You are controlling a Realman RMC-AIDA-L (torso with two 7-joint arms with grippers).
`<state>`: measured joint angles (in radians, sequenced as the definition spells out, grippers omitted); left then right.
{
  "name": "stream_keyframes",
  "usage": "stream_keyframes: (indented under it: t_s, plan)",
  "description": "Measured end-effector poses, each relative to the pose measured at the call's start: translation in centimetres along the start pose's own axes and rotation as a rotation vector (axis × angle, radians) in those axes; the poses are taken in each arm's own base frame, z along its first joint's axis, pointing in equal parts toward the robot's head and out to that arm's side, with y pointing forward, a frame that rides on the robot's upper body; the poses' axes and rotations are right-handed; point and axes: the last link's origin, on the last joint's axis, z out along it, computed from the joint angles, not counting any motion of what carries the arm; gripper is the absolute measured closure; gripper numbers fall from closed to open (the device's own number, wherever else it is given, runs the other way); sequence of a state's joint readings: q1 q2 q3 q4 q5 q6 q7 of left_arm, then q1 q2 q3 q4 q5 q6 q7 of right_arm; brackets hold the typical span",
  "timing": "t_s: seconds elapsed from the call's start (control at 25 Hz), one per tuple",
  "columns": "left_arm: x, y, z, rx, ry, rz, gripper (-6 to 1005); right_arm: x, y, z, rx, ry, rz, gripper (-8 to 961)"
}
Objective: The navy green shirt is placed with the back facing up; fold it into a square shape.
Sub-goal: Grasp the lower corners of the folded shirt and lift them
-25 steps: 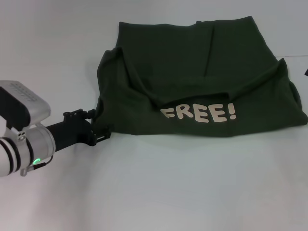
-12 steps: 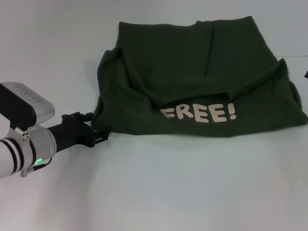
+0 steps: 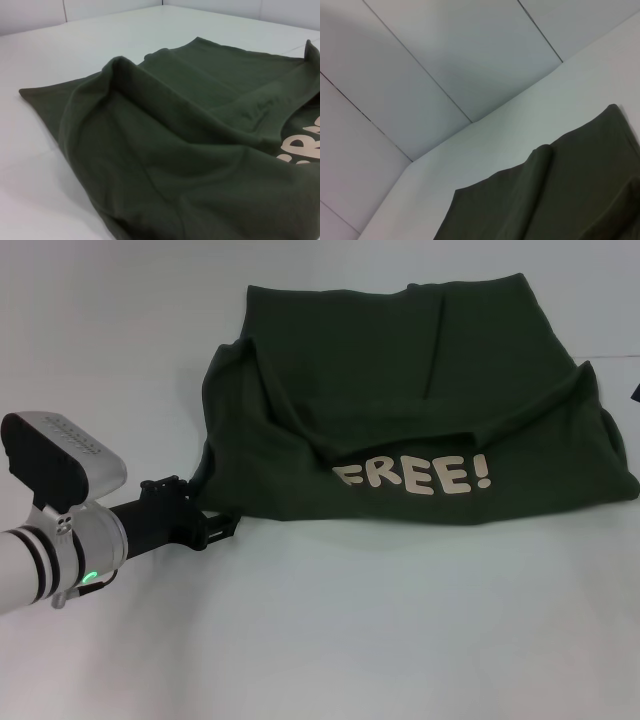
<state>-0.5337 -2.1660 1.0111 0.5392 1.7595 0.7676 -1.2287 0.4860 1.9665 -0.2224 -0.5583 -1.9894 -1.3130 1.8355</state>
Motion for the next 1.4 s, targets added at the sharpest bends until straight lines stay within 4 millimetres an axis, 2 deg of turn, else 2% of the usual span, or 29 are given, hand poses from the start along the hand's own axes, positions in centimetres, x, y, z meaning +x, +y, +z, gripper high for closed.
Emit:
stream_keyframes:
  t_s: [0.12,0.56,0.76,1.0,1.4]
  plan:
    - [0.05,0.03,0.04,-0.002,0.0,0.002,309,0.03,-0.03,-0.05,0.001,0.0,0.0,357]
    - [0.46,-0.09,0.16,0.003,0.003,-0.007,444,0.14,-0.11,-0.17,0.003,0.001,0.002,357]
    - [0.45,-0.18,0.19,0.01,0.0,-0.004,679,0.21,-0.11,-0.22,0.002,0.002,0.003,358]
    - [0.5,-0.31,0.21,0.018,-0.001,-0.011,900,0.24,-0.08,-0.24,0.0,0.002,0.001,359]
    - [0.7,-0.74,-0.22,0.028,0.011,-0.04,993,0.23,-0.38,-0.48,0.016,0.033,0.002,363]
